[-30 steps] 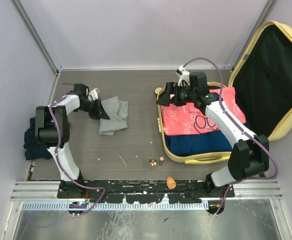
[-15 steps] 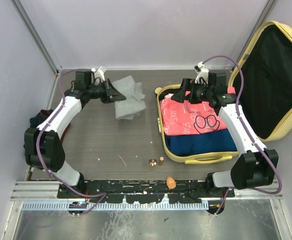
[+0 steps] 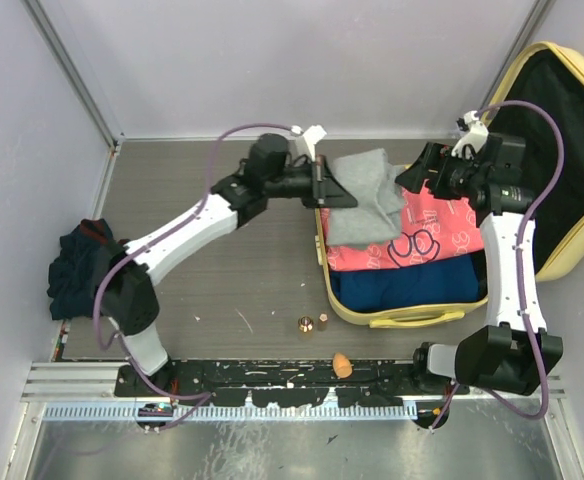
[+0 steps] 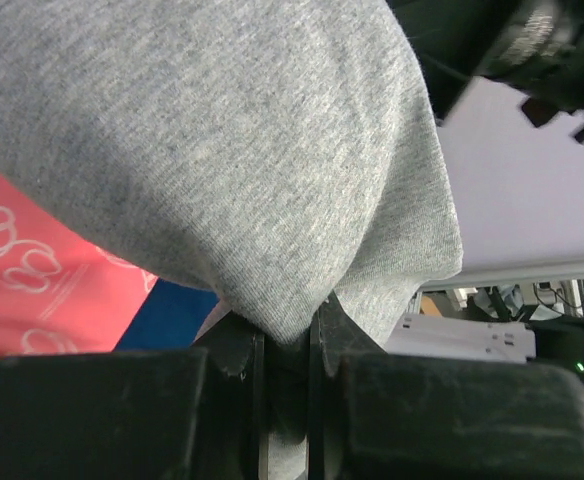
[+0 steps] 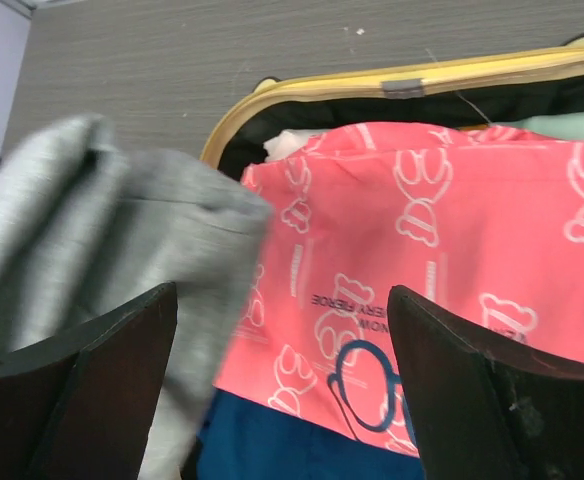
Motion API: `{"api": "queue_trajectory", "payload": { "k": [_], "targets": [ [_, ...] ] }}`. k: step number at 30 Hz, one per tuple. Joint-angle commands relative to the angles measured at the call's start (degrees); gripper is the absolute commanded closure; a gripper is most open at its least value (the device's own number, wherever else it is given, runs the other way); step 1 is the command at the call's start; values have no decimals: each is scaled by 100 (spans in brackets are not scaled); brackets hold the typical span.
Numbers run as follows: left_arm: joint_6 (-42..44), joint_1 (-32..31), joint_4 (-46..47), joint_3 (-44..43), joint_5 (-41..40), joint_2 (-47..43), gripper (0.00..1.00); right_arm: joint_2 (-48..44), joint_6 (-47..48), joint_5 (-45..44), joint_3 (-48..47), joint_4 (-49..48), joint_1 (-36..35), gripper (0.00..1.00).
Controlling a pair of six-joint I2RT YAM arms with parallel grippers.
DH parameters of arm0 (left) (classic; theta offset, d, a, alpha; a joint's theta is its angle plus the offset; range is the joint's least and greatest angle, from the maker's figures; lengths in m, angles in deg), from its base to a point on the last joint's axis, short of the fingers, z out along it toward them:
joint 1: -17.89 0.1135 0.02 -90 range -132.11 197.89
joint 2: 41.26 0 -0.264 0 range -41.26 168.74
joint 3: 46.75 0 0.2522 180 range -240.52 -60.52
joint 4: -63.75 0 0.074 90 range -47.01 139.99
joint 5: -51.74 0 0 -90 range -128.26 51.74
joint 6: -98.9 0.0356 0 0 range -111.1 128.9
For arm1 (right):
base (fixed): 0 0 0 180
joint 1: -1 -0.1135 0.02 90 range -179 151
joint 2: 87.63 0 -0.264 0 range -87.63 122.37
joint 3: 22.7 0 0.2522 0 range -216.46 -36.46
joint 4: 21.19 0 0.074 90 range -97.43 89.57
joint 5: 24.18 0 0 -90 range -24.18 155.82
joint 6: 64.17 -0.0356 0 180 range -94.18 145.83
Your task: Pack the luggage
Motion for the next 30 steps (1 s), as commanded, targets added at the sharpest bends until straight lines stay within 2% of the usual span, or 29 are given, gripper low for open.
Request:
{"api": "queue_trajectory", "payload": {
  "k": [1, 7, 9, 12, 15, 17, 21, 30],
  "targets": [
    [-427, -323, 557, -563, -857, 643, 100, -248, 391, 228, -306, 333, 300, 11],
    [-582, -543, 163, -791, -1890, 1345, 99, -386, 708, 320, -176, 489, 361, 17],
    [-595, -600, 37, -663, -2006, 1456, 87, -398, 741, 491, -81, 481, 362, 21],
    [-402, -629, 6, -333, -1915, 1494, 60, -362, 679, 684, 75, 386, 283, 28],
    [97, -629, -279, -239, -1851, 1299, 40, -330, 639, 640, 246, 268, 14, 38],
    [609, -626, -526, -235, -1847, 1044, 22, -315, 602, 526, 318, 157, -319, 46],
    [1424, -504, -911, 27, -1981, 368, 3, -275, 513, 131, 457, -190, -1082, 53],
    [2698, 72, -1390, 772, -2011, -788, 2, 254, 734, -228, 808, -793, -1940, 55]
  ]
}}
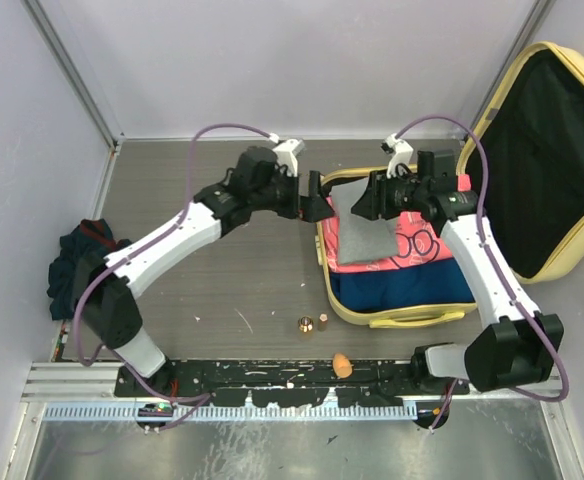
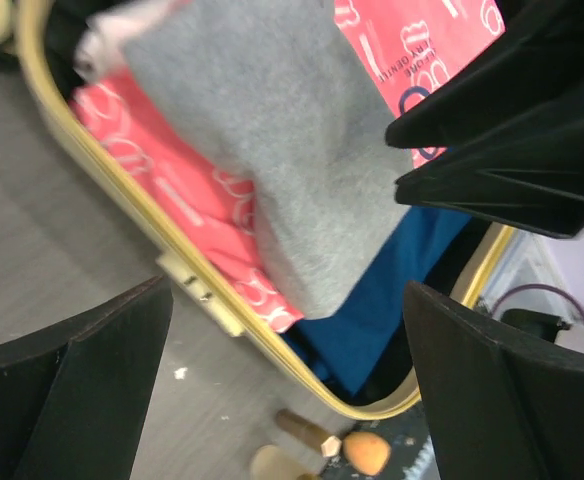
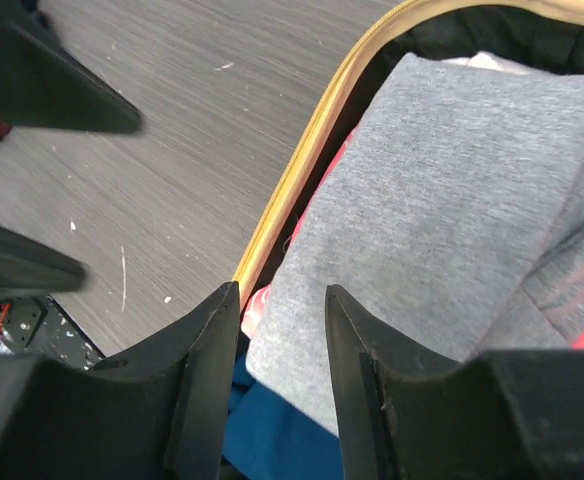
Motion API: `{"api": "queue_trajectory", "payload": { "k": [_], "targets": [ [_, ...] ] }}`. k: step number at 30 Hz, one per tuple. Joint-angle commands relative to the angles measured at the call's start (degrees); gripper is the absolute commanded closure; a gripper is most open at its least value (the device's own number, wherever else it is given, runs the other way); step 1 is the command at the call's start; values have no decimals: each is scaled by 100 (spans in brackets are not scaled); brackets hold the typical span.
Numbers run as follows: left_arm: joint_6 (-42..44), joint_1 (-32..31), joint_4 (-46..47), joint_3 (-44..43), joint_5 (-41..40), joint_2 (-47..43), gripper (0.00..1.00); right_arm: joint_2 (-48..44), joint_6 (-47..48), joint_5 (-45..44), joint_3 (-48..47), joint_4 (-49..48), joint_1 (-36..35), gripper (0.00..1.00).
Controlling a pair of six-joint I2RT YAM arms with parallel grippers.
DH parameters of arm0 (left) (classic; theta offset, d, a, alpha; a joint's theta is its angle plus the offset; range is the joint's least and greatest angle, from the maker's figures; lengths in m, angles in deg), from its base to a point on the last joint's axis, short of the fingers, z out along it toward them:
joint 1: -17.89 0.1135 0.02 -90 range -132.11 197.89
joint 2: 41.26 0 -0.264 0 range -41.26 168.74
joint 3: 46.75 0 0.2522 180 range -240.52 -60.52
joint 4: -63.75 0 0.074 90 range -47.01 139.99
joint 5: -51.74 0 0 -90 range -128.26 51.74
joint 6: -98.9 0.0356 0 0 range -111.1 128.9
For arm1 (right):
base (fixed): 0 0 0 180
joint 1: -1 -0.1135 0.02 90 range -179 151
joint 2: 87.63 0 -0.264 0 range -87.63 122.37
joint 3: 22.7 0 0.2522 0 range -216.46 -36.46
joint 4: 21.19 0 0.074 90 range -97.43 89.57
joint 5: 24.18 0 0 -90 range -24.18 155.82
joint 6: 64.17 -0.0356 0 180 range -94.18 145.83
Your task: Pack the luggage
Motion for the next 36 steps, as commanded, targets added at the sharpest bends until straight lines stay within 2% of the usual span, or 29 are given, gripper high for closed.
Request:
{"api": "queue_trajectory", "payload": {
  "k": [1, 4, 9, 12, 15, 19, 25, 33, 36],
  "targets": [
    [1047, 276, -312, 260, -130, -528, 2, 338, 210, -341, 193, -682, -283, 55],
    [1427, 363, -391, 512, -254, -853, 2, 657, 564, -480, 451, -1000, -284, 52],
    [1923, 372, -162, 1081, -489, -1341, 2, 1268, 1092, -406, 1307, -1938, -318, 36],
    [2309, 380, -503, 1061, -430, -1313, 2, 1633, 1227, -330, 1695, -2414, -355, 24],
    [2494, 488, -1047, 917, -229, -1141, 2, 1641, 1536, -270, 1826, -2422, -356, 17],
    [2791, 566, -1072, 1251, 541, -1383, 2, 1059, 1854, -27, 1524, -1968, -347, 14],
    [3151, 566, -2, 2673, 1099, -2574, 2, -47, 2012, 430, 1106, -1242, -350, 8],
    [4089, 524, -34, 3821, 1794, -3749, 2, -1166, 2270, 459, 909, -239, -349, 3],
    [4463, 259, -114, 4183, 1897, -4006, 1, -1617, 2488, 488, 968, 134, -352, 2]
  ]
}}
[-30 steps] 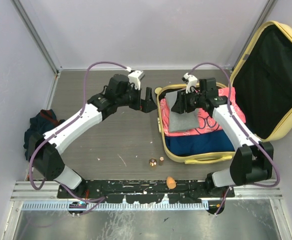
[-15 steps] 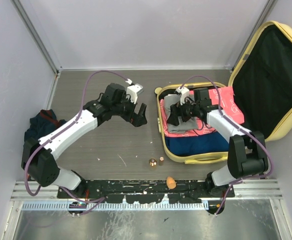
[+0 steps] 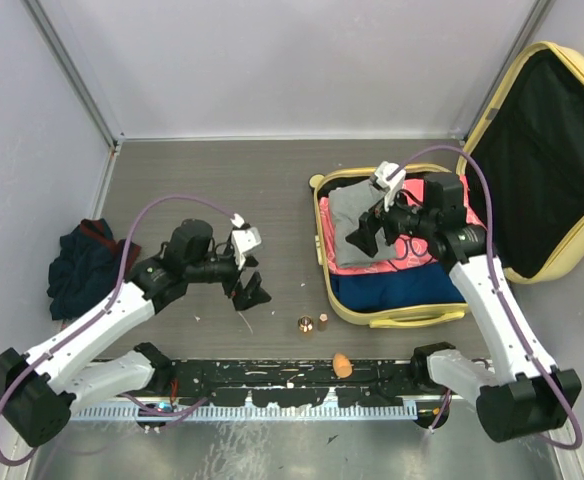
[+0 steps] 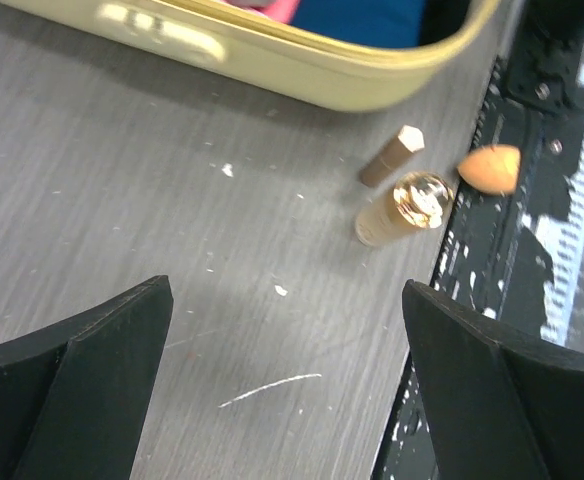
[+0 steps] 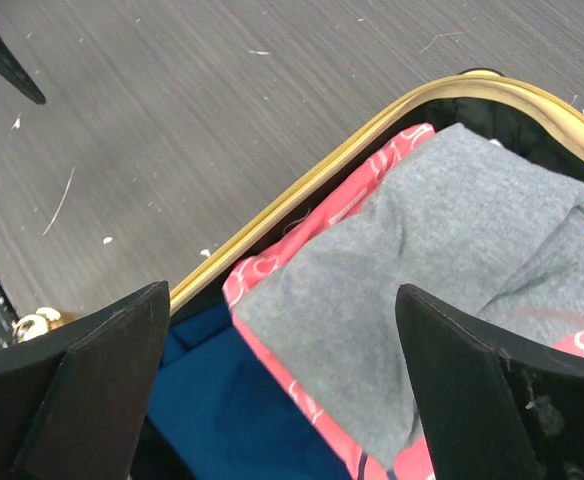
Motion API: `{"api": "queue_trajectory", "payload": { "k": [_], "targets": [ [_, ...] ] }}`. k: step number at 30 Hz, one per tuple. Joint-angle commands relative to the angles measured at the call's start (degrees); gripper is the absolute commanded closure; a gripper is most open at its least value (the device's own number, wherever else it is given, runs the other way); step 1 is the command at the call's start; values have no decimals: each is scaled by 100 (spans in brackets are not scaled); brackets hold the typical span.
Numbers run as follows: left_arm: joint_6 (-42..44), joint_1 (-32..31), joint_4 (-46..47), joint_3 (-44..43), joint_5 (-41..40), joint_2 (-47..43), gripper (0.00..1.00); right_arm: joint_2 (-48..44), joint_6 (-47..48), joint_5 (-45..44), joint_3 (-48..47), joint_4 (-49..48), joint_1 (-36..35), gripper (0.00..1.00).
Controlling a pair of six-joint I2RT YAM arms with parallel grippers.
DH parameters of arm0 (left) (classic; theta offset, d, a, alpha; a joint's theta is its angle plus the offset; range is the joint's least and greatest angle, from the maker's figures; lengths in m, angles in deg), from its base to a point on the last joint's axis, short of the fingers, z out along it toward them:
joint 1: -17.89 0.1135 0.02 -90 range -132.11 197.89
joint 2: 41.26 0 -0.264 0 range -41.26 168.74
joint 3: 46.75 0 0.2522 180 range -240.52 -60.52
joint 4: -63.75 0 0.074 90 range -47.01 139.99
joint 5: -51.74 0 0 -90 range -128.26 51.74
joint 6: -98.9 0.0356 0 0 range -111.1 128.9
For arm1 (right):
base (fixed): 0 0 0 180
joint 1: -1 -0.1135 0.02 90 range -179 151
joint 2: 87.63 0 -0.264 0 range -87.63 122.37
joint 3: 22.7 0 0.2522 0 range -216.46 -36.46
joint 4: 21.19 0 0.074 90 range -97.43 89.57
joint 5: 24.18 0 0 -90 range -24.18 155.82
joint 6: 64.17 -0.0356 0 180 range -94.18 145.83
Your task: Pack the luggage
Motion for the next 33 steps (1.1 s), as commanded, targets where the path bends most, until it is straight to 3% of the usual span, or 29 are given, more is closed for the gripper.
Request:
{"api": "queue_trajectory", "payload": {
  "k": [1, 9, 16, 25, 33],
  "targets": [
    [763, -383, 239, 429, 449, -363, 1, -644, 431, 151, -54, 778, 6, 1],
    [882, -1823, 1224, 988, -262, -101, 7, -1298, 800, -35, 280, 1341, 6, 1],
    [697, -2629, 2180, 1088, -834, 681, 12, -1329, 616, -265, 389, 1264, 5, 1],
    [977, -2756, 3099, 1231, -1325, 1335, 12, -1251, 434, -515, 442, 1081, 4, 1],
    [918, -2754, 3513, 1201, -1225, 1870, 29, -1148, 420, -783, 444, 1021, 2, 1]
  ]
}}
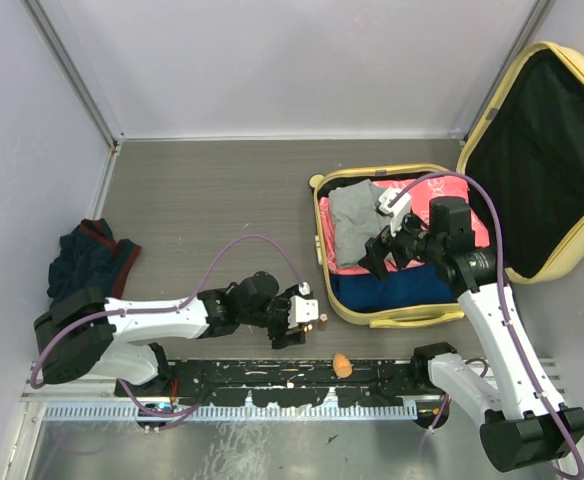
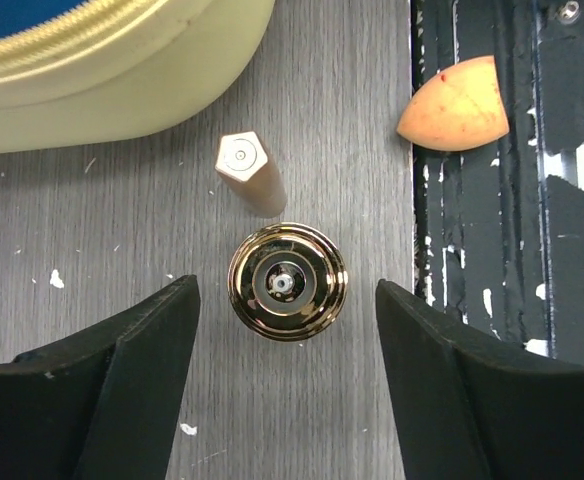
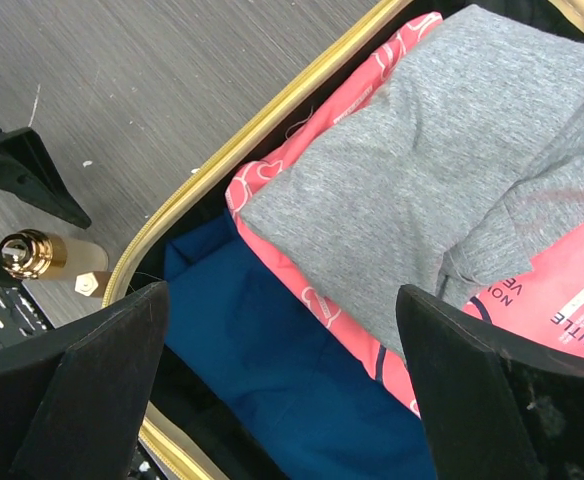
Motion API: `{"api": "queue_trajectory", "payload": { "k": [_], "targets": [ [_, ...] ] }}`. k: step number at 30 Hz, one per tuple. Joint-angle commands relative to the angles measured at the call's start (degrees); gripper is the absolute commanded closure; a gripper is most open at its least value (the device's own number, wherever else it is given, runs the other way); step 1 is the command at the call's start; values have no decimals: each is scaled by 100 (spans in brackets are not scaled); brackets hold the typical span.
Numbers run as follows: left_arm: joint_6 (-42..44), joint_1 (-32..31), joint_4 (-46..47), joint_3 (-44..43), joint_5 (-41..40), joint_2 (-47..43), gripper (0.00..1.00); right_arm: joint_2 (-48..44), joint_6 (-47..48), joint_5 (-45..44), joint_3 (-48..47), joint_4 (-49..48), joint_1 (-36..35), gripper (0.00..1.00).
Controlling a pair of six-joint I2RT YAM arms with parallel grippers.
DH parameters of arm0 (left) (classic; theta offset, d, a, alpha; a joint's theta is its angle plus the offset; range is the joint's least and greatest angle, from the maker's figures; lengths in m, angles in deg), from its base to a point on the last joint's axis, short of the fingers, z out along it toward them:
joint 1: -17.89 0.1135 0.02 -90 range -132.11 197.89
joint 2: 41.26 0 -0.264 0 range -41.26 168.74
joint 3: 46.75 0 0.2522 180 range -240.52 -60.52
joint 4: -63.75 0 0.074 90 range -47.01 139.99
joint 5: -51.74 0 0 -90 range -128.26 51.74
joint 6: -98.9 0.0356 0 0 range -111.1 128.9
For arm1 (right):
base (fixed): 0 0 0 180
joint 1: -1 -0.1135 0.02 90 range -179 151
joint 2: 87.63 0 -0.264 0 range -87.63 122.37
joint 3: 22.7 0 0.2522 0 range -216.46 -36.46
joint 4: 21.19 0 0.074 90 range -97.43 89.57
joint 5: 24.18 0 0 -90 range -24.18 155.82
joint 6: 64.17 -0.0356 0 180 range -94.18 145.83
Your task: Pack the luggage
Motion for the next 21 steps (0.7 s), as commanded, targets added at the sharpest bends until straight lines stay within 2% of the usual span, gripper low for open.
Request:
{"api": "queue_trajectory", "payload": {
  "k": [1, 6, 10, 13, 16, 21],
  "targets": [
    [43, -14, 689, -3, 20, 105, 32, 62, -114, -217, 11, -280, 5, 1],
    [-136, -9, 532, 17, -85, -71, 47, 142, -120, -255, 30, -314, 4, 1],
    [-231, -8, 32, 25, -44, -606, 61, 217, -165, -274, 46, -387, 6, 1],
    [-210, -9, -614, -15, -183, -1054, 71, 272, -233, -273, 18, -452, 7, 1],
    [-122, 0, -1276, -146, -179, -1565, 75, 309, -386, -291, -52, -526, 4, 1],
    [269, 0, -2521, -1084, -243, -1913, 87, 419, -825, -342, -232, -754, 9, 1]
  ]
}}
